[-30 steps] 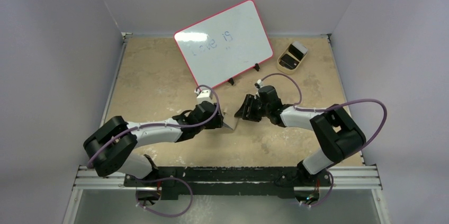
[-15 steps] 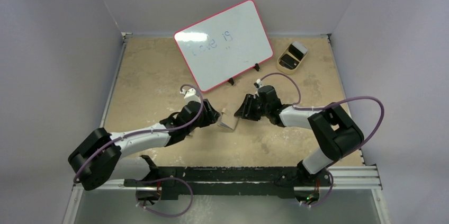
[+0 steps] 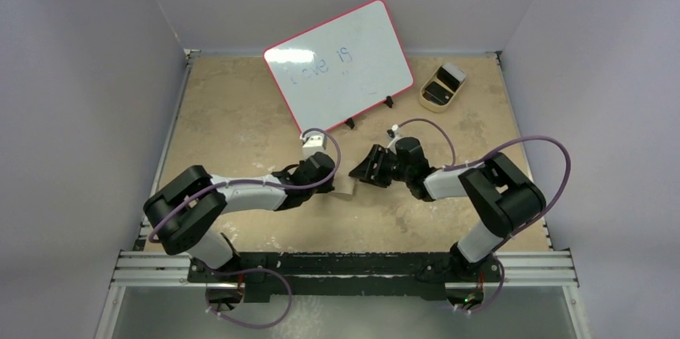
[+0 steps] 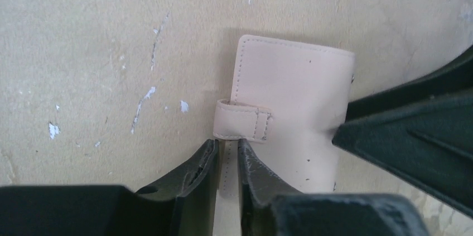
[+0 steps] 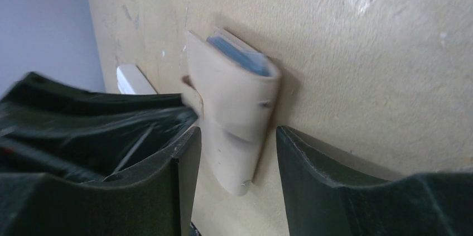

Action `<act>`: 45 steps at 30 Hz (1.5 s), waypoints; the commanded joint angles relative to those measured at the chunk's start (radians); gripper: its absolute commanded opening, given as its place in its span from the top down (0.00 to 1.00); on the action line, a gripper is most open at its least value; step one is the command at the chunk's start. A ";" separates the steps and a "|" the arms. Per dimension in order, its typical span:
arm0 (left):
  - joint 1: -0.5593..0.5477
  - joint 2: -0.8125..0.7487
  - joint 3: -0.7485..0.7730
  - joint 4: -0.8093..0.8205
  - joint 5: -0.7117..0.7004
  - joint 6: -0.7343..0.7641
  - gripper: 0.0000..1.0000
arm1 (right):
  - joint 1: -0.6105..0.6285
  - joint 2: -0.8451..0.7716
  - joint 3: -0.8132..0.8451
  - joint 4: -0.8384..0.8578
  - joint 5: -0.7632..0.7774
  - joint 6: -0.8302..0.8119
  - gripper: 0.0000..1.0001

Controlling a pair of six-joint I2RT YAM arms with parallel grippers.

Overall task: Put the credit cards into the card holder
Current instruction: Turn over the card holder at the center of the board.

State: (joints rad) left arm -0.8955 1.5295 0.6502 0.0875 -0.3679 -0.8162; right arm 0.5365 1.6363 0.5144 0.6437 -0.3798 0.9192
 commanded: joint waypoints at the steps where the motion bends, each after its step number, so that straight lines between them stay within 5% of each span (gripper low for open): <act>1: -0.001 0.023 -0.028 0.002 -0.031 -0.011 0.86 | 0.002 -0.040 -0.052 0.155 -0.012 0.092 0.43; 11: -0.001 0.010 -0.067 0.030 -0.012 -0.046 0.89 | 0.022 0.100 -0.104 0.446 -0.101 0.214 0.42; 19: 0.000 0.051 -0.065 0.153 0.133 -0.099 0.88 | 0.042 0.081 -0.107 0.560 -0.142 0.237 0.72; 21: 0.000 0.052 -0.048 0.174 0.180 -0.114 0.88 | 0.045 -0.009 -0.093 0.404 -0.096 0.174 0.80; 25: -0.001 0.059 -0.013 0.262 0.303 -0.177 0.87 | 0.078 -0.262 0.017 -0.229 0.077 -0.037 0.80; 29: -0.002 0.092 0.023 0.344 0.396 -0.240 0.86 | 0.081 -0.441 0.069 -0.610 0.228 -0.119 0.87; 36: 0.012 -0.024 0.040 0.155 0.261 -0.235 0.84 | 0.080 -0.560 0.212 -1.019 0.484 -0.185 0.89; 45: 0.219 -0.316 0.038 -0.132 0.250 -0.164 0.80 | 0.086 -0.369 0.425 -1.340 0.705 -0.220 0.89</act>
State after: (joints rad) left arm -0.7650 1.3167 0.6586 0.0925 -0.1043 -1.0286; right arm 0.6151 1.1873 0.8421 -0.4797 0.1623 0.7280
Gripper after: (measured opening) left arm 0.194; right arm 0.176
